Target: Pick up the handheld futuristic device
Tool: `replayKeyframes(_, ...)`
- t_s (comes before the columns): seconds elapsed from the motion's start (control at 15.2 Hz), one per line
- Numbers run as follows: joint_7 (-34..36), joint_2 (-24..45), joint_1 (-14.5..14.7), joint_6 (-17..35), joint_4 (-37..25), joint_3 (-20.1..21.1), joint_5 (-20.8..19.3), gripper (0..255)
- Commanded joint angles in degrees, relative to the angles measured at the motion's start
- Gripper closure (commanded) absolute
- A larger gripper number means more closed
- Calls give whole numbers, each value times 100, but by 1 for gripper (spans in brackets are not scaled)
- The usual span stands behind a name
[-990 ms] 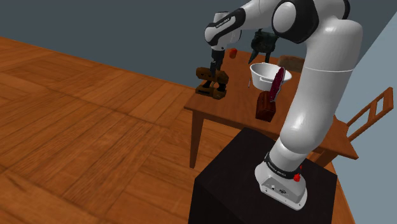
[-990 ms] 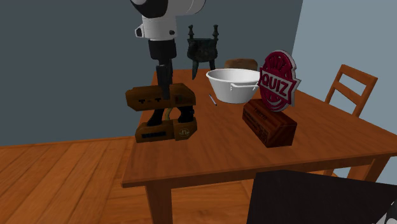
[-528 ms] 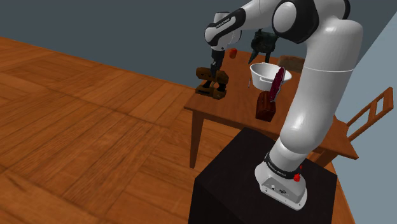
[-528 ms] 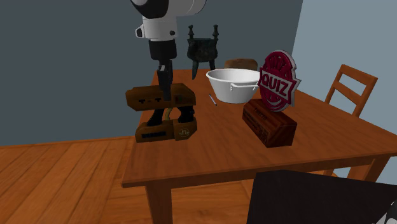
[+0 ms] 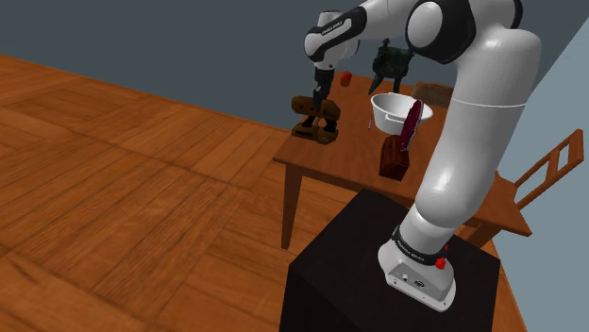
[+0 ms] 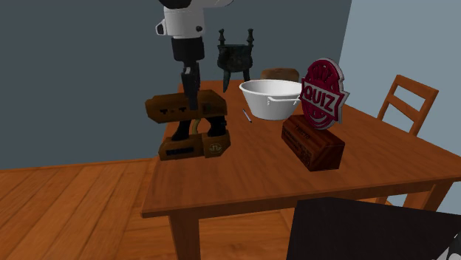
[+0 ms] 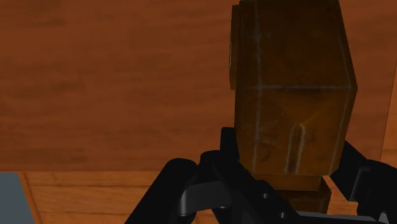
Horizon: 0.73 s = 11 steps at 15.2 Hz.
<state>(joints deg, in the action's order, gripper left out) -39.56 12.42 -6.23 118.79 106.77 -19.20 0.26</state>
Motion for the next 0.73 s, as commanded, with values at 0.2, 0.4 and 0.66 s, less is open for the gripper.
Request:
replayKeyframes(0.2,22,-159,18,-342,-200,-11,-54,255)
replayKeyframes(0.4,26,-221,23,-557,-357,-15,-74,255)
replayKeyframes(0.66,27,-275,26,-786,-534,-19,-92,255)
